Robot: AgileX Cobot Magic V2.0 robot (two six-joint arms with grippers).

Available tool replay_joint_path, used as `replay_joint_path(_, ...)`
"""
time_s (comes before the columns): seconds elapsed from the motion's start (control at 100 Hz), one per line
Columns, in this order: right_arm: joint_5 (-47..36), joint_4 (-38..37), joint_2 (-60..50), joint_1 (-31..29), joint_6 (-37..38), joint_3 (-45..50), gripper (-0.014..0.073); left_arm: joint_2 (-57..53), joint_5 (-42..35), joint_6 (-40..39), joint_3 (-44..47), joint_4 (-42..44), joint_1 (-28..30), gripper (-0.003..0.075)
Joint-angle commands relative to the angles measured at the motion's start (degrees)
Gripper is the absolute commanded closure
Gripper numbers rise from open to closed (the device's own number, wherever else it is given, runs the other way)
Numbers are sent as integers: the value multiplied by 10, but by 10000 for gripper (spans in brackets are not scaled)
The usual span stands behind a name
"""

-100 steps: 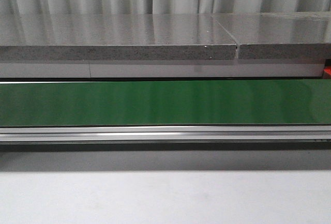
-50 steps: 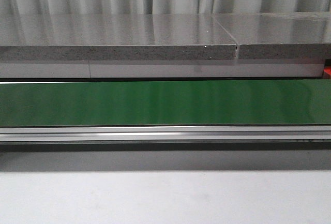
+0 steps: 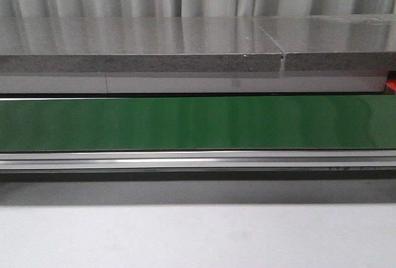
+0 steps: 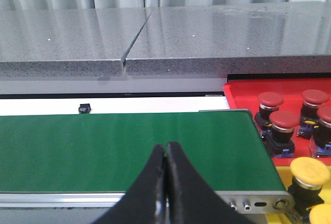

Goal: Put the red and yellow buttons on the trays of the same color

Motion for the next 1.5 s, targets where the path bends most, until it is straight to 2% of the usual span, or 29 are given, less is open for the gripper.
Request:
replay_joint_path(0.0, -73, -4, -24, -4, 2, 15, 700, 2, -37, -2, -14, -10, -5, 741)
replay_joint_path(0.07, -65, -4, -55, -5, 2, 30, 700, 2, -37, -2, -14, -10, -5, 741)
replay_joint_path(1.22, -65, -4, -51, -5, 2, 29, 700, 1, -38, -2, -12, -10, -5, 741)
replay_joint_path(1.33, -65, -4, -51, -5, 2, 29, 700, -19, -74, -2, 11, -6, -4, 741)
replay_joint_path(1.49, -65, -4, -51, -5, 2, 29, 700, -54, -218, -2, 92, 0, 20, 741)
